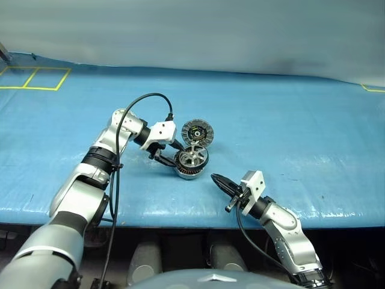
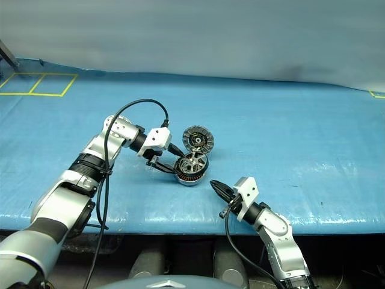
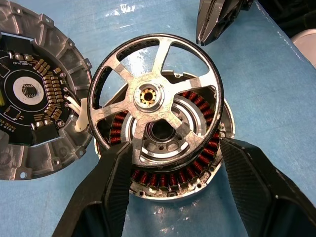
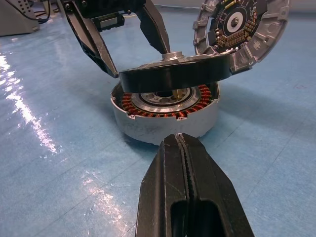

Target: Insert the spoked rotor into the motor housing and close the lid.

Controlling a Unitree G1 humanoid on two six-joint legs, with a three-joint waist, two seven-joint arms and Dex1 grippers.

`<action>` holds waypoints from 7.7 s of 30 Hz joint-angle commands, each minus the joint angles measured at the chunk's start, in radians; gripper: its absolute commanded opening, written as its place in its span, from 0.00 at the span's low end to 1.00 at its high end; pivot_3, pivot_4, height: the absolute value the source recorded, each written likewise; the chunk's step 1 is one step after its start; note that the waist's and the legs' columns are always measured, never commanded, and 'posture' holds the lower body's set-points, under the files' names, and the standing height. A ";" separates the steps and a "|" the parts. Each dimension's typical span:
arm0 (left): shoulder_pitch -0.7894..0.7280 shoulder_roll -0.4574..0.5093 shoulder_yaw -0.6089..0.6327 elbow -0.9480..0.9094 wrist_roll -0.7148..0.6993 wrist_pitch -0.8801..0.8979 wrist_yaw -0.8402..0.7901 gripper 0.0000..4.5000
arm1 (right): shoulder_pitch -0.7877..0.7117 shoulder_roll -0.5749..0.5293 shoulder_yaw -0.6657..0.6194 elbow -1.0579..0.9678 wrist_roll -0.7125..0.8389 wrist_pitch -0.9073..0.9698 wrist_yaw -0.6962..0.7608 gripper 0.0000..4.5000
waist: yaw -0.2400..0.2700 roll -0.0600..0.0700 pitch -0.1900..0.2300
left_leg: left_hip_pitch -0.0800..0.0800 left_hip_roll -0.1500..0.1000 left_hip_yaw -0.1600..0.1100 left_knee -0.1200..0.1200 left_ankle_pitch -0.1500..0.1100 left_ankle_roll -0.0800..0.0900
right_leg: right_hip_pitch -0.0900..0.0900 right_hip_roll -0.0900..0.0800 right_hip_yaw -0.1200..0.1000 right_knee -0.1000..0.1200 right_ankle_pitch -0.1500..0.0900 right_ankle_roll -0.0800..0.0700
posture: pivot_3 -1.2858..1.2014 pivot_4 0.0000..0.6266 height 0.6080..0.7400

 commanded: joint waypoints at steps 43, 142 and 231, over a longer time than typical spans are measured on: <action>0.363 0.079 0.207 -0.420 -0.249 0.193 0.155 0.68 | -0.171 -0.118 -0.070 -0.299 -0.126 0.458 -0.210 0.00 | 0.001 0.000 0.000 | 0.000 0.000 0.000 -0.002 0.000 0.000 | 0.000 -0.001 0.000 -0.001 0.000 -0.001 | 0.52 0.24 1.00; 0.626 0.003 0.288 -0.393 -0.338 0.012 0.319 0.69 | -0.546 -0.024 0.154 -0.096 -0.058 0.659 -0.012 0.09 | -0.009 0.001 0.001 | 0.000 0.000 0.000 -0.009 0.000 0.000 | -0.003 -0.001 -0.001 -0.004 -0.002 -0.003 | 0.52 0.24 1.00; 0.646 -0.033 0.335 -0.393 -0.355 -0.038 0.385 0.69 | -0.906 0.069 -0.119 0.445 0.023 0.637 -0.078 0.01 | -0.012 0.002 0.002 | 0.001 0.000 0.000 -0.017 0.000 0.000 | -0.005 -0.001 -0.002 -0.005 0.001 -0.004 | 0.52 0.24 1.00</action>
